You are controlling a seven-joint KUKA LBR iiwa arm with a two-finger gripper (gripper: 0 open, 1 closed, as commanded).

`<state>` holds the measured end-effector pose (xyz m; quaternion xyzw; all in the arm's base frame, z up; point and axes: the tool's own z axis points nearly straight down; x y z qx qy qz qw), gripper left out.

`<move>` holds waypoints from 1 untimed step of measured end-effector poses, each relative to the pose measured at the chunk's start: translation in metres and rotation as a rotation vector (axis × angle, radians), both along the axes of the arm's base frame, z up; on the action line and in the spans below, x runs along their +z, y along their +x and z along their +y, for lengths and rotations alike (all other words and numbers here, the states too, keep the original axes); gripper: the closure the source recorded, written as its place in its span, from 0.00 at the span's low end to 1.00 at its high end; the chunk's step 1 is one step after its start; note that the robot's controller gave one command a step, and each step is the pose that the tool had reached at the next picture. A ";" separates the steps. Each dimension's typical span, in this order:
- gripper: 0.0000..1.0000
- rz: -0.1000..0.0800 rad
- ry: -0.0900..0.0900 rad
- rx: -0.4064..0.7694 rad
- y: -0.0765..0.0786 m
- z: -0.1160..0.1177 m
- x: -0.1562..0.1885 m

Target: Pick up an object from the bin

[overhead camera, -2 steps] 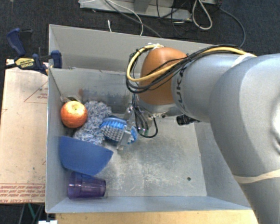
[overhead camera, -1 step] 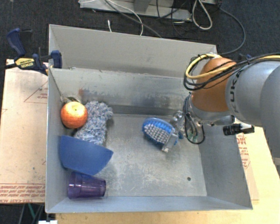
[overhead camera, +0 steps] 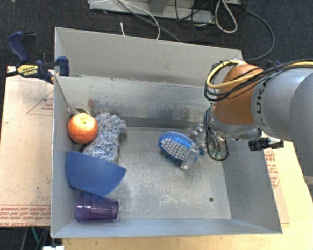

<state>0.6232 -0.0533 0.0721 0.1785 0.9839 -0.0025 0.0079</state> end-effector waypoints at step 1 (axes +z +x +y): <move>1.00 0.011 0.003 0.000 -0.004 0.001 0.035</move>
Offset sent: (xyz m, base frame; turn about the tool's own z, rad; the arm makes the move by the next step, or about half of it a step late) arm -0.0041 0.0010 0.0739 -0.0001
